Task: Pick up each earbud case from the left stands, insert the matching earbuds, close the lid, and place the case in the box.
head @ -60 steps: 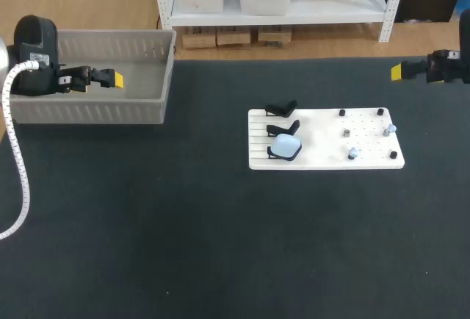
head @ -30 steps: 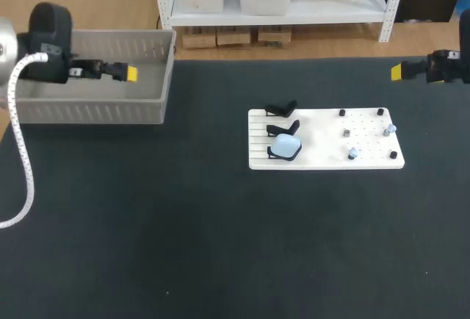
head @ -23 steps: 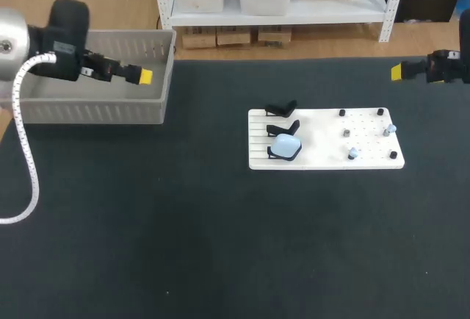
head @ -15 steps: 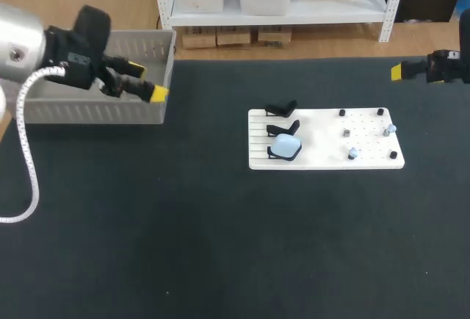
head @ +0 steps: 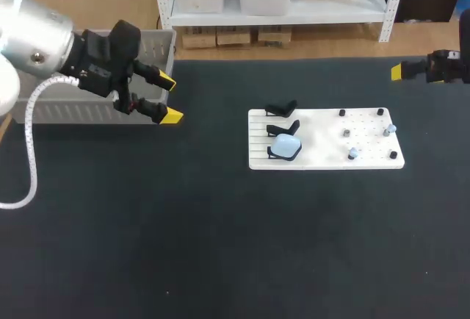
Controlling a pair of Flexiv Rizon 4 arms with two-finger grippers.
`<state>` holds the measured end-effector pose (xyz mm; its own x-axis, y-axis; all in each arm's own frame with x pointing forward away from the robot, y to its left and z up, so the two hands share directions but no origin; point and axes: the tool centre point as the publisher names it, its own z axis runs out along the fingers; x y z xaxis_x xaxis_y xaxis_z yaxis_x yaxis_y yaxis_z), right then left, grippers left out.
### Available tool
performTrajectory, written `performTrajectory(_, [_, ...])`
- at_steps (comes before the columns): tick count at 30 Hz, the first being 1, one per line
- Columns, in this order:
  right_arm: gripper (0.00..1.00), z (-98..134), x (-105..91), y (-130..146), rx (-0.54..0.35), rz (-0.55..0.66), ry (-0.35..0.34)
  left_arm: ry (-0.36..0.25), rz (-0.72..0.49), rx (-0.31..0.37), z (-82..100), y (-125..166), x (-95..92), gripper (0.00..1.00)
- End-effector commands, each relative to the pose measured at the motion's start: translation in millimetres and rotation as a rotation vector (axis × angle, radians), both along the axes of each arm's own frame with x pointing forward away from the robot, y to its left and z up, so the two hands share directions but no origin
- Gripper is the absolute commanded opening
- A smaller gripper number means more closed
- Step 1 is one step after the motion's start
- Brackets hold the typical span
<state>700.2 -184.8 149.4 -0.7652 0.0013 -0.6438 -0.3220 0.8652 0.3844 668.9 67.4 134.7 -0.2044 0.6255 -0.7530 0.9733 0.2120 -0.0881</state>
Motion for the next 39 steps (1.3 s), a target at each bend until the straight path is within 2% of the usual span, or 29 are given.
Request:
performTrajectory(1, [1.00, 0, -0.3, 0, -0.001, 0.000, 0.000, 0.016, -0.022, -0.004, -0.6, -1, 4.8, 1.00])
performTrajectory(6, [1.00, 0, -0.3, 0, -0.001, 0.000, 0.000, 0.000, -0.044, -0.026, 0.3, -3, 0.5, 1.00])
performTrajectory(13, [1.00, 0, -0.3, 0, -0.001, 0.000, 0.000, -0.077, -0.206, -0.111, -8.2, -43, -13.5, 1.00])
performTrajectory(17, [1.00, 0, -0.3, 0, -0.001, 0.000, 0.000, -0.095, -0.250, -0.133, -16.7, -60, -11.9, 1.00])
performTrajectory(22, [1.00, 0, -0.3, 0, -0.001, 0.000, 0.000, -0.081, -0.303, -0.141, -30.6, -81, -1.3, 1.00])
performTrajectory(28, [1.00, 0, -0.3, 0, -0.001, 0.000, 0.000, -0.069, -0.318, -0.195, -47.4, -94, 9.6, 1.00])
performTrajectory(33, [1.00, 0, -0.3, 0, -0.001, 0.000, 0.000, -0.045, -0.348, -0.227, -61.5, -112, 8.1, 1.00])
performTrajectory(39, [1.00, 0, -0.3, 0, -0.001, 0.000, 0.000, -0.037, -0.342, -0.239, -62.4, -116, 4.4, 1.00])
